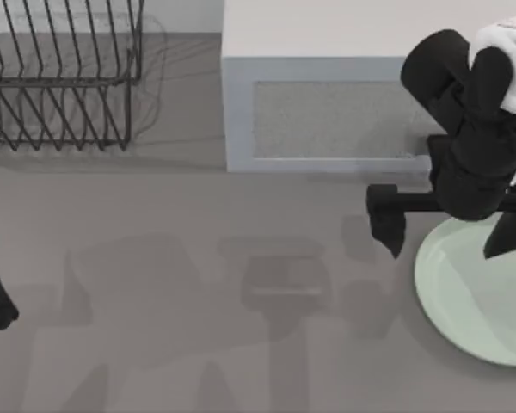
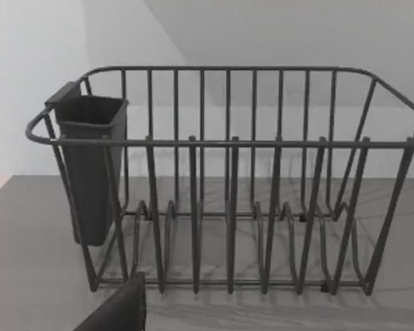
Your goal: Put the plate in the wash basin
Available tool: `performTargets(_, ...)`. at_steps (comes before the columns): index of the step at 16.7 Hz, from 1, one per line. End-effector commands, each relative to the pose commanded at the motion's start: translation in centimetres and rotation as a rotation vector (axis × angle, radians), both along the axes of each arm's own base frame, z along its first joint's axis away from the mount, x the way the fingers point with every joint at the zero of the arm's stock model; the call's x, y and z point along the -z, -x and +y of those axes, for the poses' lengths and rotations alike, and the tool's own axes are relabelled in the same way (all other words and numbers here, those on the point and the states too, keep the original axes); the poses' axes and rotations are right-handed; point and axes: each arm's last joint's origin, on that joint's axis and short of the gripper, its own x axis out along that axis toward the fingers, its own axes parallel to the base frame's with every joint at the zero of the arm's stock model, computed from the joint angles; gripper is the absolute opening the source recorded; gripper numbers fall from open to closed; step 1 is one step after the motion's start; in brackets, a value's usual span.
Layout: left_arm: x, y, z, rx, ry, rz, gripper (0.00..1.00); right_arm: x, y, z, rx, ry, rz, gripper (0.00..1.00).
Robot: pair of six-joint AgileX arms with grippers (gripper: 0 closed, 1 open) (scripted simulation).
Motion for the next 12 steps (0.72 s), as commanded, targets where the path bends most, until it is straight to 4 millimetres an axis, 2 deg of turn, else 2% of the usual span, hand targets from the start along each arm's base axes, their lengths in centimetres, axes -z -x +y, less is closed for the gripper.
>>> performTargets(3, 0.0, 0.0, 0.0, 0.000, 0.000, 0.000, 1.00, 2.0, -0.2, 0.1, -0.001, 0.002, 0.003, 1.00)
performTargets(9, 0.0, 0.0, 0.0, 0.000, 0.000, 0.000, 1.00, 8.9, -0.2, 0.3, -0.004, -0.004, -0.008, 1.00)
performTargets(12, 0.0, 0.0, 0.0, 0.000, 0.000, 0.000, 1.00, 10.1, 0.0, 0.2, -0.004, 0.001, 0.001, 1.00)
